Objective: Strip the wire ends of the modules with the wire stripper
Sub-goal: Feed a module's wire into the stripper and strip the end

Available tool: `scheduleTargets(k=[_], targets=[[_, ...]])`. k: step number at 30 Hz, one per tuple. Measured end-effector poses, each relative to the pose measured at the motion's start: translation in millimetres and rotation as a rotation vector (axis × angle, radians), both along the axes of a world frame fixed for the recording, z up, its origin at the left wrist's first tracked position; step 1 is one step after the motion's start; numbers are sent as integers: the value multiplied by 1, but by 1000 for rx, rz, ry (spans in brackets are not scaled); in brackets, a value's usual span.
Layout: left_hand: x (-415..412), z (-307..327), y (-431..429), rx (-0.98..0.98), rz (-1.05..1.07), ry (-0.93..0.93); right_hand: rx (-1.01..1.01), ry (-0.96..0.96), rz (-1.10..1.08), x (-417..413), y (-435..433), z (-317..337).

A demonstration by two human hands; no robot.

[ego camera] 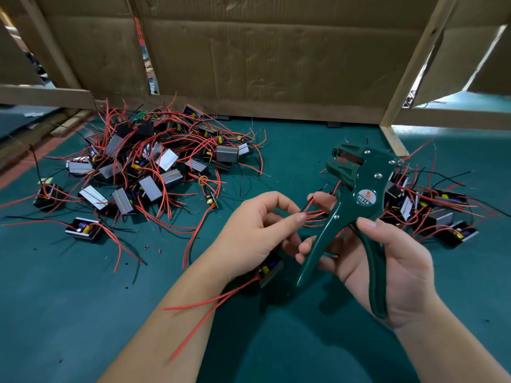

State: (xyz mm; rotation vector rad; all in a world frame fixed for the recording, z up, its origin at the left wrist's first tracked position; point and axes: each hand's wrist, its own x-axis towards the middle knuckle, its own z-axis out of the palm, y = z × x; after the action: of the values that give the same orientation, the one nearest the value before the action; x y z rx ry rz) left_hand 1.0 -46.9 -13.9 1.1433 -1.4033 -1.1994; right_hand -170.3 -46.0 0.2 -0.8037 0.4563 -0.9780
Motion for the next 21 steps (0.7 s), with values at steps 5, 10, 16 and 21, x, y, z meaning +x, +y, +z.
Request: scheduleTargets(k=[5,10,16,21], targets=[[-7,-1,0,74,125,161,-21,20,8,3,1,-1],[-9,1,-3,98,280,314,-36,38,-1,2,3,-1],[-3,3,-2,-11,273,180,-13,51,-4,3,4,-4],[0,7,-3,-46,387,198,-78,86,-134,-2,1,-1]])
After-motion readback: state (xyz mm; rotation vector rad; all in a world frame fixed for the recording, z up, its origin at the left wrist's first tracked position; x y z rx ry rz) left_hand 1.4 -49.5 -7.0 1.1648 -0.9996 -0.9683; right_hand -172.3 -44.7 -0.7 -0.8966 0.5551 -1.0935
